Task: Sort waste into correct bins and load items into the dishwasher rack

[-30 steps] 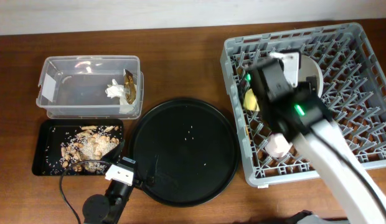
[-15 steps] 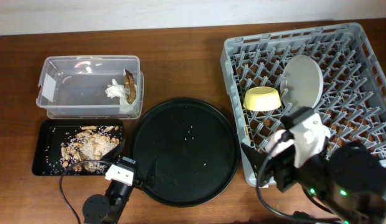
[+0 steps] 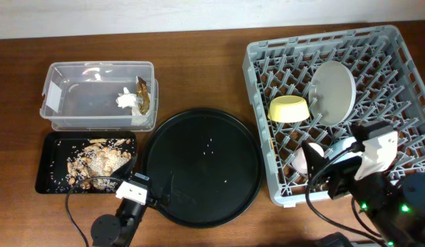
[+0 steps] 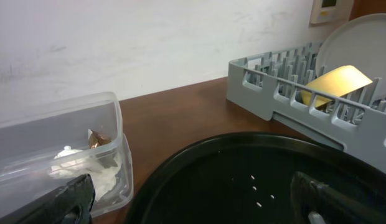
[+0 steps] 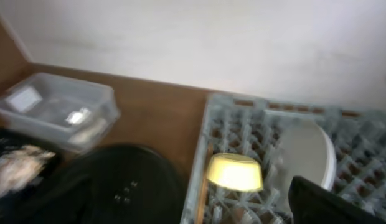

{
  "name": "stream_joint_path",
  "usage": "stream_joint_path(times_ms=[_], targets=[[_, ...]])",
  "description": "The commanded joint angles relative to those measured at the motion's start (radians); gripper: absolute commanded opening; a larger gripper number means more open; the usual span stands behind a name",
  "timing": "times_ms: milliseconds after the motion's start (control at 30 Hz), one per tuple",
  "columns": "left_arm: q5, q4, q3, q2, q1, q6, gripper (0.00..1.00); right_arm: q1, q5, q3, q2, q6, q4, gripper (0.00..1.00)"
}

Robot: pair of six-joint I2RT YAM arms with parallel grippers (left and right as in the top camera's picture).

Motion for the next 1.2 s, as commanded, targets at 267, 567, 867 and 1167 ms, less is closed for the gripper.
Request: stream_joint_path(times_ms=[267,567,867,1167], targets=[[0.011,-0.005,-0.002,-0.006,0.007,0.009,0.99,-0.191,-0.132,-0.647,-0.496,-0.031,0.288,0.99],[0.011,-0.005,-0.002,-0.006,0.007,0.009,0.99,-0.223,-0.158,-0.975,-0.602,-0.03,0.601,0.99],[0.011,-0.005,-0.002,-0.006,0.007,0.009,0.99,-0.223,-0.154,-1.152,-0.602,-0.031,0.811,0.99],[0.011,-0.005,-0.002,-0.006,0.007,0.009,0.99,-0.223,-0.154,-1.152,-0.599,-0.031,0.803,0.99]])
